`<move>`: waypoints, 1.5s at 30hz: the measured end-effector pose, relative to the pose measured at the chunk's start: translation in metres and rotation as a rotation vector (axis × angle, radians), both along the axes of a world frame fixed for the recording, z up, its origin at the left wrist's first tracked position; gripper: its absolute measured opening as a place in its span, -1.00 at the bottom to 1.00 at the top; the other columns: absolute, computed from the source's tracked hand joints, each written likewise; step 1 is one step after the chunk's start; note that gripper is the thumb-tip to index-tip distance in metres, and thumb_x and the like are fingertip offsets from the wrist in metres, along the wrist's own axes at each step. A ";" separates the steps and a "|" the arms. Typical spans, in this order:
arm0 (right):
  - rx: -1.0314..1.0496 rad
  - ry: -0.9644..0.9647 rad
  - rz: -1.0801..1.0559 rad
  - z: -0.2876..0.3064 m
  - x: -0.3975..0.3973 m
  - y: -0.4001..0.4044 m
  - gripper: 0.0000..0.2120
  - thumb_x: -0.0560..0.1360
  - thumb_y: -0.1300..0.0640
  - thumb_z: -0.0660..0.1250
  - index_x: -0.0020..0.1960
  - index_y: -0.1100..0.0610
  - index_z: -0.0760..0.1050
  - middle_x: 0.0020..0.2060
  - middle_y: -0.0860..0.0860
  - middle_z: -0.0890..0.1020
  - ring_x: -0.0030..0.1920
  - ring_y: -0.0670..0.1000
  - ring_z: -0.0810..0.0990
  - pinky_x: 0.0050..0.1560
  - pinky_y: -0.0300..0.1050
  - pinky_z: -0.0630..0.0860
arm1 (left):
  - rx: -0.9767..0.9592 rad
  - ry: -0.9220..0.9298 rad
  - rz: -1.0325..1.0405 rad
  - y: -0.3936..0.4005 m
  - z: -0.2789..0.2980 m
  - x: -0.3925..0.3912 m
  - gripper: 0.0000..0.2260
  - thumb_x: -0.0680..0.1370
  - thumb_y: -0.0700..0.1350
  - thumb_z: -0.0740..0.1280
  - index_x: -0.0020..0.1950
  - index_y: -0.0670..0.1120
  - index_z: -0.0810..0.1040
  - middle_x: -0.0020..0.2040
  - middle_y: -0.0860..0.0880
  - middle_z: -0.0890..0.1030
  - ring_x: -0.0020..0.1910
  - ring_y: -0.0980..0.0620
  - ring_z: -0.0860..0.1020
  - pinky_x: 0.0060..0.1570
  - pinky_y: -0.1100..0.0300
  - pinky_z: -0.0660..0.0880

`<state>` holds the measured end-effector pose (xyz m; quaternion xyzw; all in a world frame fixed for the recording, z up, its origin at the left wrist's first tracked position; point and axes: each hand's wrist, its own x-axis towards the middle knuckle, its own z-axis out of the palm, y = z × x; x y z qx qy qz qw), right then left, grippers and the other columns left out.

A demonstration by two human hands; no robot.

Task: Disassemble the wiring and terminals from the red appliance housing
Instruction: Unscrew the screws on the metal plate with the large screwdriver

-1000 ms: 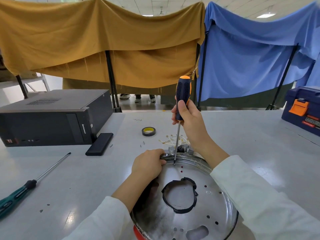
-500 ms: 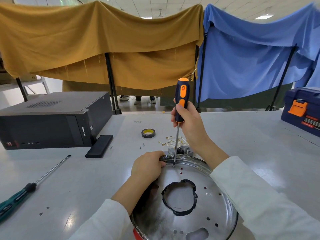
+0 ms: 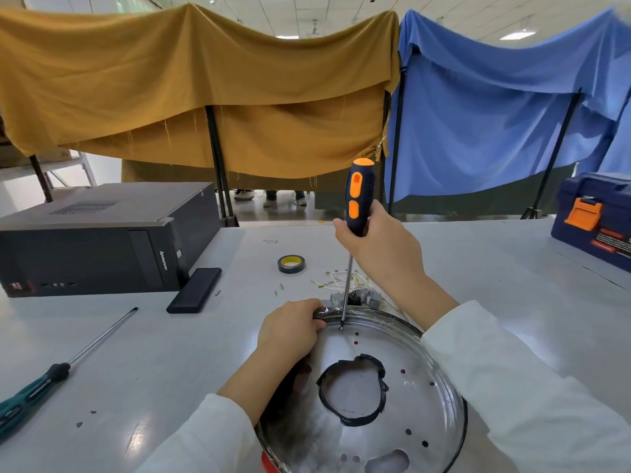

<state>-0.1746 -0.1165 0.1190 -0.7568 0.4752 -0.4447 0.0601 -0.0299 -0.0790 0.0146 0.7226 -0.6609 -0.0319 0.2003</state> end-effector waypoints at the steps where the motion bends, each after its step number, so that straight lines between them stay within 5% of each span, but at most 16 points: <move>1: 0.003 0.013 -0.004 0.003 -0.001 0.000 -0.73 0.49 -0.18 0.27 0.02 -0.01 0.35 -0.34 -0.16 0.49 -0.30 -0.12 0.50 -0.36 -0.17 0.39 | -0.002 0.001 -0.001 0.000 0.000 0.000 -0.86 0.56 -0.02 0.24 0.11 0.10 0.50 0.07 0.00 0.60 0.06 -0.08 0.52 -0.16 0.16 0.33; 9: 0.031 0.239 -0.071 0.022 -0.005 0.011 -0.79 0.41 -0.15 0.20 -0.28 -0.05 0.29 -0.41 -0.13 0.48 -0.38 -0.12 0.43 -0.39 -0.23 0.24 | -0.003 0.011 -0.005 0.001 0.001 0.000 -0.87 0.57 -0.02 0.24 0.10 0.09 0.50 0.06 0.00 0.61 0.05 -0.08 0.53 -0.17 0.18 0.32; 15: 0.146 0.172 -0.057 0.024 -0.006 0.012 -0.74 0.36 -0.11 0.23 -0.37 0.01 0.27 -0.48 -0.09 0.42 -0.42 -0.05 0.44 -0.38 -0.21 0.28 | 0.004 0.001 -0.011 0.002 0.001 0.000 -0.86 0.57 -0.02 0.23 0.11 0.09 0.49 0.07 0.00 0.60 0.06 -0.08 0.52 -0.14 0.16 0.36; 22: 0.134 0.119 0.012 0.022 -0.007 0.007 -0.61 0.45 -0.25 0.25 -0.38 -0.01 0.32 -0.46 -0.09 0.47 -0.37 -0.05 0.49 -0.40 -0.19 0.32 | 0.012 -0.009 -0.011 0.002 0.000 0.000 -0.83 0.57 -0.02 0.23 0.15 0.09 0.49 0.11 -0.01 0.60 0.09 -0.09 0.52 -0.10 0.16 0.36; 29: 0.224 0.101 0.105 0.030 -0.011 0.005 -0.80 0.35 -0.06 0.36 -0.21 0.03 0.41 -0.38 -0.05 0.52 -0.32 -0.02 0.51 -0.26 -0.08 0.50 | 0.014 -0.014 -0.009 0.000 0.000 -0.001 -0.83 0.58 -0.02 0.23 0.15 0.09 0.48 0.10 0.00 0.60 0.08 -0.09 0.52 -0.13 0.16 0.35; 34: 0.215 0.245 -0.016 0.032 -0.014 0.007 -0.72 0.39 -0.15 0.24 -0.33 0.03 0.32 -0.43 -0.06 0.46 -0.35 0.00 0.47 -0.34 -0.17 0.33 | 0.016 -0.012 -0.013 0.001 -0.001 0.000 -0.85 0.57 -0.02 0.23 0.13 0.09 0.48 0.08 0.00 0.61 0.06 -0.08 0.53 -0.14 0.16 0.35; 41: 0.260 0.159 0.072 0.031 -0.013 0.006 -0.68 0.38 -0.19 0.31 -0.28 0.04 0.33 -0.38 -0.06 0.47 -0.33 -0.03 0.49 -0.28 -0.13 0.41 | -0.015 0.033 -0.032 0.003 0.000 -0.001 -0.76 0.57 -0.05 0.24 0.21 0.16 0.34 0.14 0.05 0.59 0.09 -0.04 0.53 -0.12 0.15 0.36; 45: 0.150 0.102 0.044 0.023 -0.012 0.006 -0.76 0.45 -0.02 0.27 -0.32 0.03 0.31 -0.43 -0.06 0.44 -0.37 0.00 0.46 -0.38 -0.14 0.37 | -0.106 0.028 -0.137 0.006 0.004 -0.002 -0.71 0.53 -0.16 0.26 0.14 0.18 0.34 0.21 0.19 0.47 0.10 0.08 0.49 -0.12 0.19 0.40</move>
